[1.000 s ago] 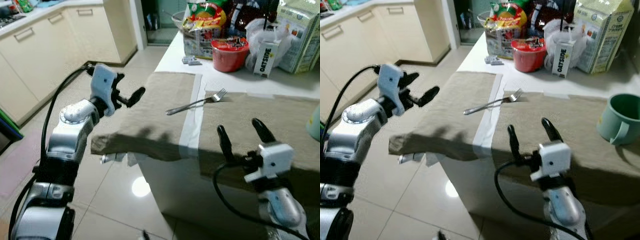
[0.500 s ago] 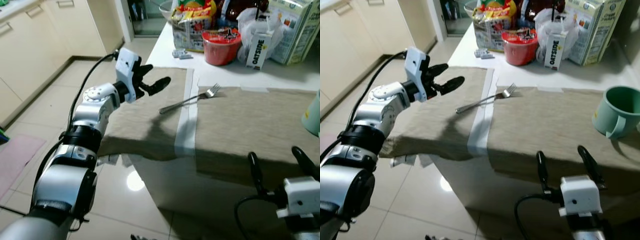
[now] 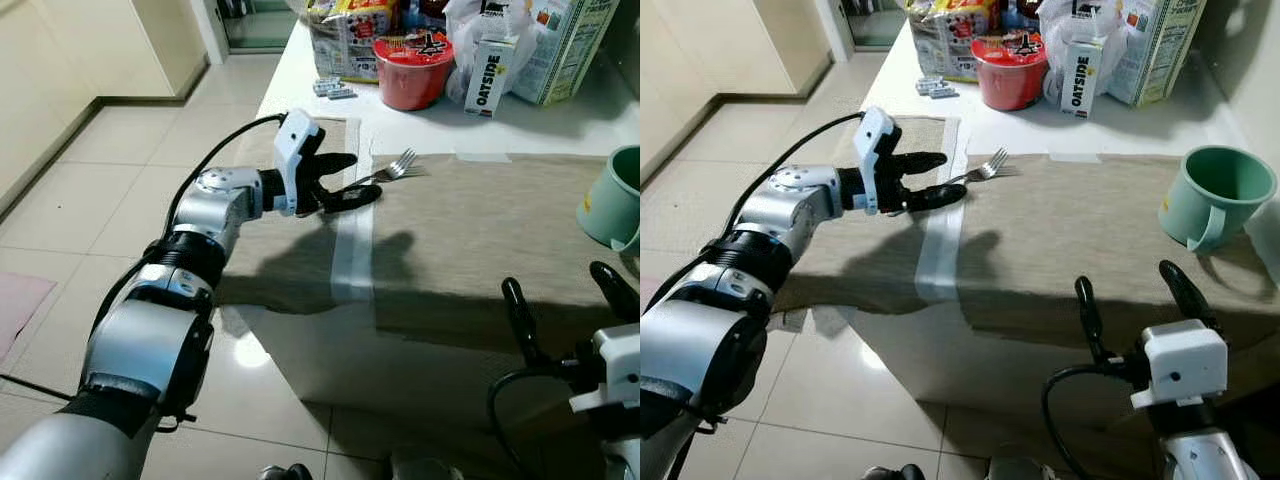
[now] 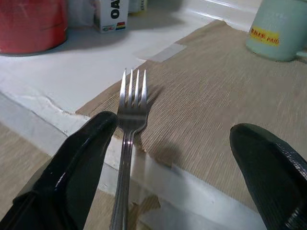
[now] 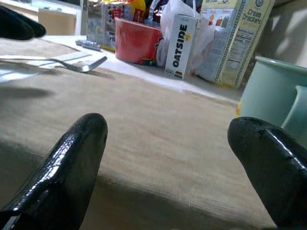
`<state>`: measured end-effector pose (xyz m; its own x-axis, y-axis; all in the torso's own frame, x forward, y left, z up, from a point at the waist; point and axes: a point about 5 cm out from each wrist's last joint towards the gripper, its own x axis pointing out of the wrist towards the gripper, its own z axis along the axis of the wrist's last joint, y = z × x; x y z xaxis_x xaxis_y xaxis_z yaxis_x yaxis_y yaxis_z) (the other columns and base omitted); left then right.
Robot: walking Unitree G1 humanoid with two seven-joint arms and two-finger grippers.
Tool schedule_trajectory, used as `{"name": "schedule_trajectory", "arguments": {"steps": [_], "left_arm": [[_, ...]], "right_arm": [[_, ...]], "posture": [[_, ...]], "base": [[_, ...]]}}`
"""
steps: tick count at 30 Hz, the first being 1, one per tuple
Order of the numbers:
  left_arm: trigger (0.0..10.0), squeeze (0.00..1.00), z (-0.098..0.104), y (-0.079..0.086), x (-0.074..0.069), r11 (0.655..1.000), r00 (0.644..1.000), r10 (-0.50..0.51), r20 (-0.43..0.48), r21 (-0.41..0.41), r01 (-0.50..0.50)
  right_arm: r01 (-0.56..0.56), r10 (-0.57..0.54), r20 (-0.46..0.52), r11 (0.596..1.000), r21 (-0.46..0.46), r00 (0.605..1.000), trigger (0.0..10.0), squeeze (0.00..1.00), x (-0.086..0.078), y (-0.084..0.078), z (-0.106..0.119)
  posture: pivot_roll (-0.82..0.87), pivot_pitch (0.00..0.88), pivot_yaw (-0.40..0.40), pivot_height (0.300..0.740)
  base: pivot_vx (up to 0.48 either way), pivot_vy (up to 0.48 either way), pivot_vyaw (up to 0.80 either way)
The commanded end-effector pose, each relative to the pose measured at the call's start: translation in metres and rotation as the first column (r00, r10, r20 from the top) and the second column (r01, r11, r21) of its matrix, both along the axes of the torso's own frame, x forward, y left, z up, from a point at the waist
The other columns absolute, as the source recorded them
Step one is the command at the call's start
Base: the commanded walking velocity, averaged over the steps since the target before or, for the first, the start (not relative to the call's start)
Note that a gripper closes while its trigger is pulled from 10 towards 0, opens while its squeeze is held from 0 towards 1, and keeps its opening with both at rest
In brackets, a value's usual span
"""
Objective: Setting the table
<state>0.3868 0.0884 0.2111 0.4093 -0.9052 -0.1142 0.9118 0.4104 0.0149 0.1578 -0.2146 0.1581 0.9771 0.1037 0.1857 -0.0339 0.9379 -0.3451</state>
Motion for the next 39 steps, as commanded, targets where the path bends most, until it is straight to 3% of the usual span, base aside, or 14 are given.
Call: {"name": "schedule_trajectory", "arguments": {"steps": [1,6,13,22,33,34,35,39], "left_arm": [[10.0,0.00,0.001,0.003,0.002,0.999,1.000,0.005,0.022,0.046,-0.006],[10.0,0.00,-0.002,0.003,0.002,0.996,1.000,0.007,0.026,0.087,-0.009],[10.0,0.00,-0.009,0.008,0.005,0.984,0.998,0.051,0.044,0.167,-0.057],[10.0,0.00,-0.005,0.010,0.008,0.979,0.995,0.082,0.057,0.182,-0.091],[10.0,0.00,-0.016,0.013,0.007,0.976,0.996,0.090,-0.003,0.202,-0.087],[5.7,0.00,-0.017,0.013,0.007,0.974,0.996,0.093,-0.003,0.208,-0.090],[0.0,0.00,-0.018,0.013,0.007,0.974,0.995,0.094,-0.010,0.210,-0.090],[0.0,0.00,-0.024,0.017,0.006,0.962,0.994,0.106,-0.020,0.256,-0.097]], "right_arm": [[-0.028,0.028,0.001,0.999,0.019,1.000,10.0,0.00,-0.004,0.005,0.002],[-0.044,0.044,-0.006,0.998,0.046,0.999,10.0,0.00,-0.002,0.011,0.002],[-0.039,0.040,-0.010,0.997,0.069,0.999,10.0,0.00,-0.013,0.012,0.008],[-0.027,0.029,-0.019,0.997,0.071,0.999,10.0,0.00,-0.020,0.011,0.011],[-0.032,0.035,-0.033,0.997,0.066,0.999,10.0,0.00,-0.026,0.010,0.014],[-0.034,0.036,-0.034,0.997,0.066,0.999,10.0,0.00,-0.026,0.010,0.014],[-0.036,0.039,-0.035,0.997,0.066,0.999,10.0,0.00,-0.027,0.010,0.014],[-0.043,0.045,-0.038,0.997,0.064,0.998,10.0,0.00,-0.029,0.010,0.015]], "posture": [[-0.43,0.137,0.142,0.740],[-0.42,0.146,0.149,0.740],[-0.42,0.170,0.165,0.740],[-0.43,0.186,0.167,0.740],[-0.42,0.198,0.163,0.740],[-0.42,0.199,0.162,0.740],[-0.42,0.199,0.162,0.740],[-0.41,0.202,0.161,0.740]], "base": [[0.000,0.000,0.00],[0.000,0.000,0.00],[0.000,0.000,0.00],[0.000,0.000,0.00],[0.000,0.000,0.00],[0.000,0.000,0.00],[0.000,0.000,0.00],[0.000,0.000,0.00]]}}
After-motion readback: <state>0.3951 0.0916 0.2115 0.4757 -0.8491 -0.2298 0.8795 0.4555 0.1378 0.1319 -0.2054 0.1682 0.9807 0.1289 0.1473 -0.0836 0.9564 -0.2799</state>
